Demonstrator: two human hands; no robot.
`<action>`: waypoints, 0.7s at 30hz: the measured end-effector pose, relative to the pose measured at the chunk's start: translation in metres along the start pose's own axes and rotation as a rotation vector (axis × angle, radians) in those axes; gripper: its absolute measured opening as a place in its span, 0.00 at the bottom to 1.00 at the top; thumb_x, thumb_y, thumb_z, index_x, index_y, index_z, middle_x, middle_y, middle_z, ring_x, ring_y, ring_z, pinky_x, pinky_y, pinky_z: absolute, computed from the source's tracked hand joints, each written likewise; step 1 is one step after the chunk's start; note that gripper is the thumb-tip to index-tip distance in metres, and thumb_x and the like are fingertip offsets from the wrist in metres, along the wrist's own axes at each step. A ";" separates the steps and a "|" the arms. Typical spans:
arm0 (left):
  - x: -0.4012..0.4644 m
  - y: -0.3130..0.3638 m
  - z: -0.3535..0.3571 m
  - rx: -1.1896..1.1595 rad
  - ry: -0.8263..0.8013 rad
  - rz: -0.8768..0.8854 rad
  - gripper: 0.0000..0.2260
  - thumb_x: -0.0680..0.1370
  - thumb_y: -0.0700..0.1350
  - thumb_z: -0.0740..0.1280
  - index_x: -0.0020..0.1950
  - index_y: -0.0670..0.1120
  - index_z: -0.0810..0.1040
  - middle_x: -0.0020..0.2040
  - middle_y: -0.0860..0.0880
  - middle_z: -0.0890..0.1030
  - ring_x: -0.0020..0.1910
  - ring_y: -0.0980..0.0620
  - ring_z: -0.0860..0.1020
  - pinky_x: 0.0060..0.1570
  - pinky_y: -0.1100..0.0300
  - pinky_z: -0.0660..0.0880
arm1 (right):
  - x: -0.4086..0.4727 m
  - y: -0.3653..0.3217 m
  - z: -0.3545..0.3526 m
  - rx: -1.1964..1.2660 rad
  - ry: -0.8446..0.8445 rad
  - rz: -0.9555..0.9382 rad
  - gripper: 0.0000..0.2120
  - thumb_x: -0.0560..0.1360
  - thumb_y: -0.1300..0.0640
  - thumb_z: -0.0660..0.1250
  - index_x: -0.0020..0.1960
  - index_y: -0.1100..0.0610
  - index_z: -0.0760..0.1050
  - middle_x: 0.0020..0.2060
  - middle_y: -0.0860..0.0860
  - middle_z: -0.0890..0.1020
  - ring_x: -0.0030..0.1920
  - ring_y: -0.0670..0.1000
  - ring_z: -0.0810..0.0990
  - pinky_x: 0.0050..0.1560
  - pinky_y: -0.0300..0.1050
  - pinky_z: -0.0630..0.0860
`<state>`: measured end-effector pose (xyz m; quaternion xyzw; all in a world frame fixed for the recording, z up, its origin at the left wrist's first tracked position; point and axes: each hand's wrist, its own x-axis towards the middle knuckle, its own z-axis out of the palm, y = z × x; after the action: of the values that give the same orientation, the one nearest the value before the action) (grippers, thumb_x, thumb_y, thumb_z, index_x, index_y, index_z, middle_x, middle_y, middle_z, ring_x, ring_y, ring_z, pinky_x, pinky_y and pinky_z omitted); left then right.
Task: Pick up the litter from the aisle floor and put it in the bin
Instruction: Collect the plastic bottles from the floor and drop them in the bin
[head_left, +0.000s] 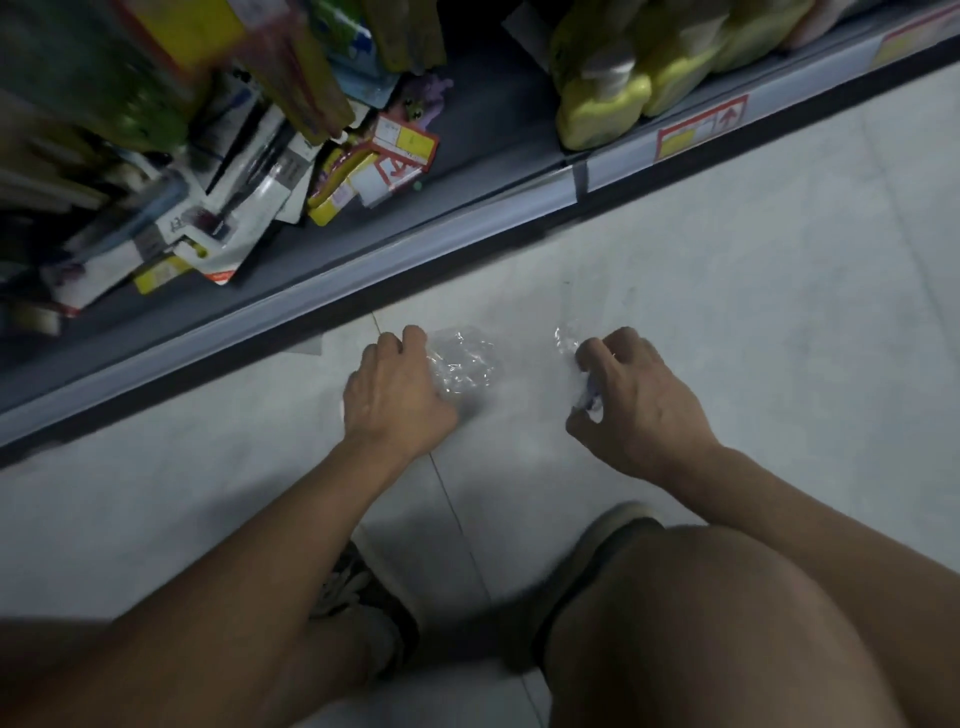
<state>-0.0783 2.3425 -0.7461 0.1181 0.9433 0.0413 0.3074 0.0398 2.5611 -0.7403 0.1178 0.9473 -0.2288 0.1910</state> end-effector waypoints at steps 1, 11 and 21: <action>-0.016 0.006 -0.016 -0.002 -0.006 0.003 0.28 0.67 0.46 0.69 0.65 0.48 0.66 0.58 0.45 0.73 0.59 0.42 0.72 0.51 0.49 0.74 | -0.013 -0.004 -0.020 0.007 -0.012 0.007 0.20 0.68 0.50 0.70 0.56 0.53 0.70 0.53 0.53 0.71 0.51 0.58 0.73 0.35 0.52 0.78; -0.179 0.077 -0.234 0.060 0.022 0.203 0.32 0.71 0.47 0.73 0.69 0.50 0.61 0.60 0.45 0.75 0.56 0.42 0.77 0.48 0.48 0.77 | -0.157 -0.093 -0.248 0.057 0.041 0.156 0.24 0.68 0.47 0.72 0.61 0.51 0.70 0.58 0.53 0.71 0.58 0.58 0.71 0.41 0.50 0.77; -0.331 0.142 -0.436 0.202 0.090 0.291 0.25 0.72 0.54 0.69 0.65 0.51 0.65 0.60 0.46 0.77 0.54 0.40 0.79 0.45 0.51 0.72 | -0.291 -0.180 -0.434 0.150 0.235 0.181 0.22 0.69 0.49 0.73 0.61 0.50 0.73 0.59 0.51 0.73 0.58 0.54 0.72 0.37 0.46 0.76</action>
<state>-0.0482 2.3959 -0.1839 0.2819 0.9283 -0.0044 0.2424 0.1122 2.5736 -0.1922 0.2424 0.9288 -0.2656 0.0894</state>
